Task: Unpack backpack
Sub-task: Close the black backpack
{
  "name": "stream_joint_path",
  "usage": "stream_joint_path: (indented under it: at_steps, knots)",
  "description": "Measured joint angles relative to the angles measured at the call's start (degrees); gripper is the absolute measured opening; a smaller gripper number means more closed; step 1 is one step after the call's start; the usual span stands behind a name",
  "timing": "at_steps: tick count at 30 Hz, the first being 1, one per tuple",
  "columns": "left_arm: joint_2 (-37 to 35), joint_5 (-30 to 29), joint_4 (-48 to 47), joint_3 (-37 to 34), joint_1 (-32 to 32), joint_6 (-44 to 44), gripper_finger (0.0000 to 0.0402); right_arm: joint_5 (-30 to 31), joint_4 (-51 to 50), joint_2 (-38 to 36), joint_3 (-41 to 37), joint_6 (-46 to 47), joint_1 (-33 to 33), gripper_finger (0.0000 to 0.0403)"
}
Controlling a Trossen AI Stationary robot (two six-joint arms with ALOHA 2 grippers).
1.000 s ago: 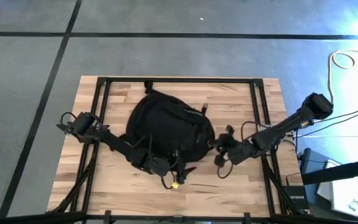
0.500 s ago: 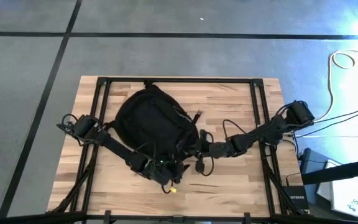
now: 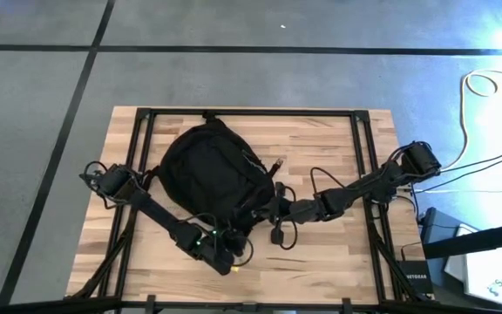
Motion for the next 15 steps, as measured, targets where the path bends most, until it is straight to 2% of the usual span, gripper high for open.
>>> stream_joint_path:
  at_steps: [3, 6, 11, 15]
  knots:
    - [0.0, -1.69, -0.83, -0.02, -0.07, -1.34, 0.0387, -0.53, 0.05, 0.0, 0.0, 0.02, 0.02, 0.0001]
    - [0.0, -3.67, 0.82, -0.02, -0.67, 1.3, 0.0359, -1.76, 0.02, -0.02, 0.0, 0.04, 0.01, 0.0001]
    - [0.0, -2.65, -0.62, 0.0, 0.06, -0.14, 0.0274, -2.53, 0.07, -0.02, 0.0, 0.09, 0.02, 0.0001]
    - [-0.09, 1.61, -1.74, 0.0, 1.26, -2.18, 0.0199, -4.27, 0.17, -0.02, 0.0, 0.13, 0.02, 0.0001]
